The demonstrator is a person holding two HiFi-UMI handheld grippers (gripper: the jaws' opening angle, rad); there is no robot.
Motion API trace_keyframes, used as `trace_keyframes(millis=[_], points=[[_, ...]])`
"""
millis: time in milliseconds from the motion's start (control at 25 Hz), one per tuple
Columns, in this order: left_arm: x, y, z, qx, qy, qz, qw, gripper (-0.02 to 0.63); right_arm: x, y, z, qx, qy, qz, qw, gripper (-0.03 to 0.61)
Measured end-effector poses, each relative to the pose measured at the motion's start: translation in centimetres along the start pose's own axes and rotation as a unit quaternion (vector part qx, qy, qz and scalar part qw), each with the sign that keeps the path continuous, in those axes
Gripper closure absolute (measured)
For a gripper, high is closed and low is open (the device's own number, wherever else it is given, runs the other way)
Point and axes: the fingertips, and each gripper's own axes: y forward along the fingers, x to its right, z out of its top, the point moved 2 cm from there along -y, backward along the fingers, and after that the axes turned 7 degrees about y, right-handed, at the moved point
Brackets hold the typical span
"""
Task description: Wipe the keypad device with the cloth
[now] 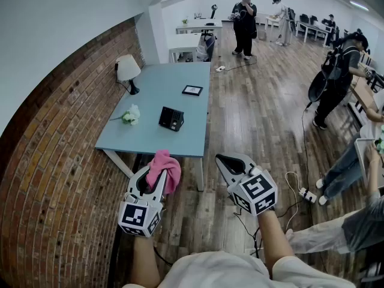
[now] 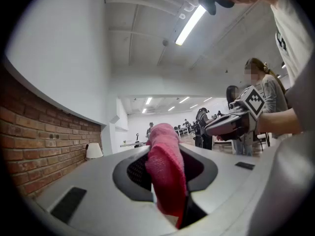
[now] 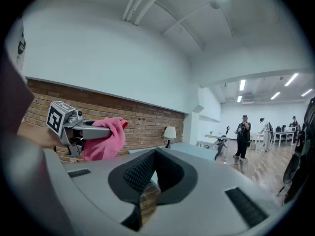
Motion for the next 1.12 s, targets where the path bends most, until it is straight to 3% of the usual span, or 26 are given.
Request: trace_keyframes(millis=[600,1120], points=[[0.1,2.1,-2.5,-0.028,-0.009,0.015,0.9994,0.481,3.2,1.6,-2.2,0.005,0.023,0.016,1.000,0.557],[-12.8,14.0,-7.8,-0.017,-0.017,-0.002,0.9997,0.482,9.4,17.4,-0.3,0.003,0.031,-0.018,0.999,0.557]])
